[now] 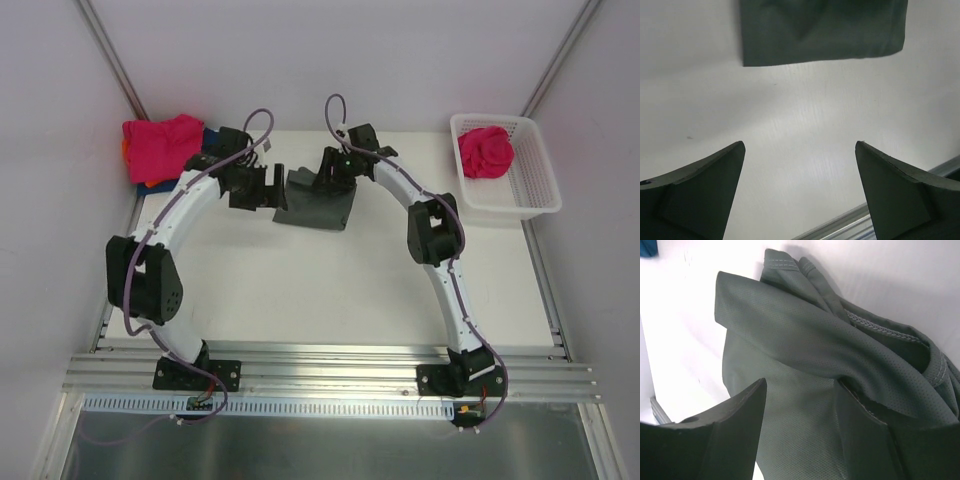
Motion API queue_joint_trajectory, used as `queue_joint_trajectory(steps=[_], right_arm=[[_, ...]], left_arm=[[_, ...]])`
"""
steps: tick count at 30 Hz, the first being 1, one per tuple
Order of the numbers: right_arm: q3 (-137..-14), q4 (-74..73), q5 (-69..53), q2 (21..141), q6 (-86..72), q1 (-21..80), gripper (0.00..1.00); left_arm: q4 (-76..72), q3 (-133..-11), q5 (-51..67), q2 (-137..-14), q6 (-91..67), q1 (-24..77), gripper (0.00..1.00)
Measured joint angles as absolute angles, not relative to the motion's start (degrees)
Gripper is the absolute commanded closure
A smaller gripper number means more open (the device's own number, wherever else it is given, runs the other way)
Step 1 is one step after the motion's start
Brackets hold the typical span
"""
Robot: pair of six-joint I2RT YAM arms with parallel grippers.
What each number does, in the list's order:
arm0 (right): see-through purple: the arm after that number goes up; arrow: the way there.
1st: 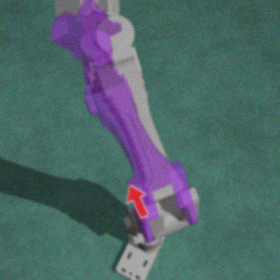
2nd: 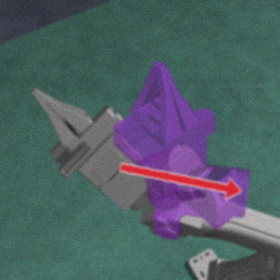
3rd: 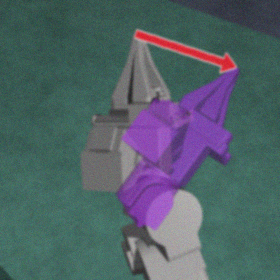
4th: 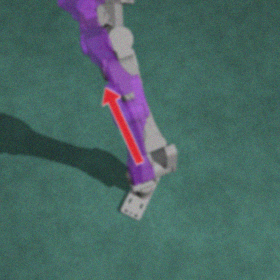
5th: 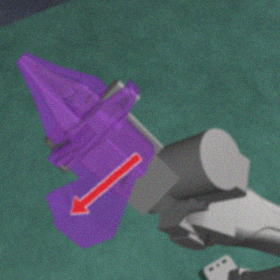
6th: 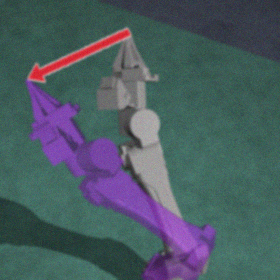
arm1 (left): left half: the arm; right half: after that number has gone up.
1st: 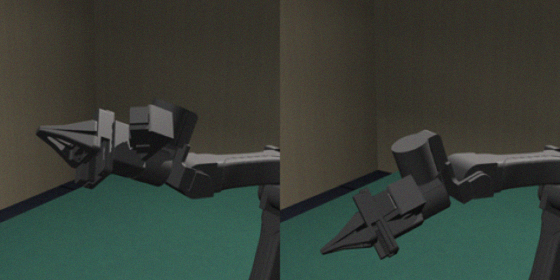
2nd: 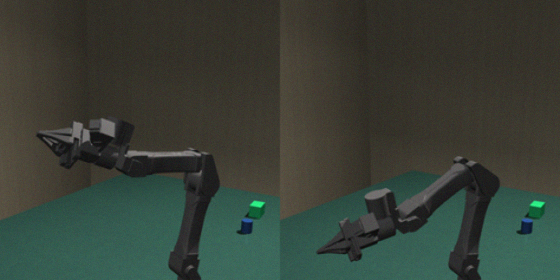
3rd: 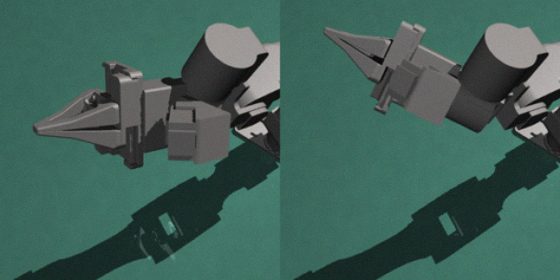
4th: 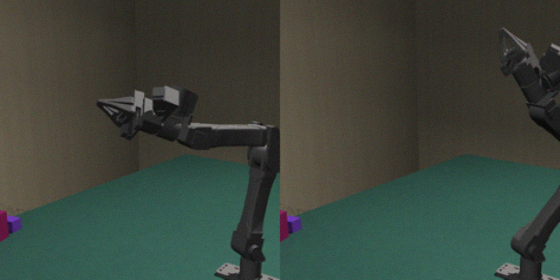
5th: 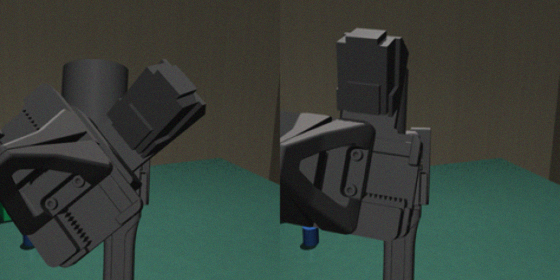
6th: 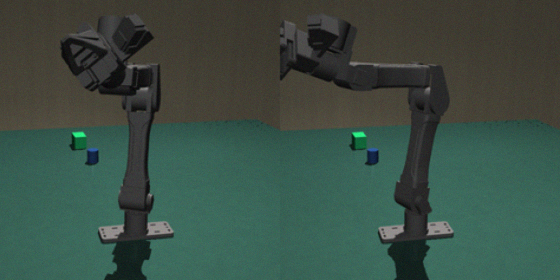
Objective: Fold and stack the t-shirts
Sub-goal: Fold the long partially folded tshirt into a neat square
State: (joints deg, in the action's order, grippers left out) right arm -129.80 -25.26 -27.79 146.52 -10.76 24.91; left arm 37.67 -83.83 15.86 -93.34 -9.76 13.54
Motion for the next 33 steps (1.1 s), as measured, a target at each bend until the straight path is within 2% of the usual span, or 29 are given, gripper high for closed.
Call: queue_joint_trajectory(steps=[7, 14, 21, 33], right_arm=[[-132.9, -24.0, -26.8, 148.1, -11.6, 23.9, 0.4], [-132.7, -23.7, -26.8, 148.1, -12.7, 23.9, 0.39], [-131.8, -23.7, -26.8, 148.1, -13.1, 23.9, 0.39], [-133.4, -23.7, -25.4, 149.0, -13.6, 23.9, 0.37]], left_arm=[[37.2, -94.0, 20.3, -112.1, -11.3, 20.2, 0.1], [36.5, -109.6, 22.4, -126.1, -12.2, 20.9, 0.11], [35.2, -114.2, 24.3, -131.0, -12.8, 20.8, 0.13], [33.5, -110.4, 28.3, -133.1, -14.2, 21.5, 0.14]])
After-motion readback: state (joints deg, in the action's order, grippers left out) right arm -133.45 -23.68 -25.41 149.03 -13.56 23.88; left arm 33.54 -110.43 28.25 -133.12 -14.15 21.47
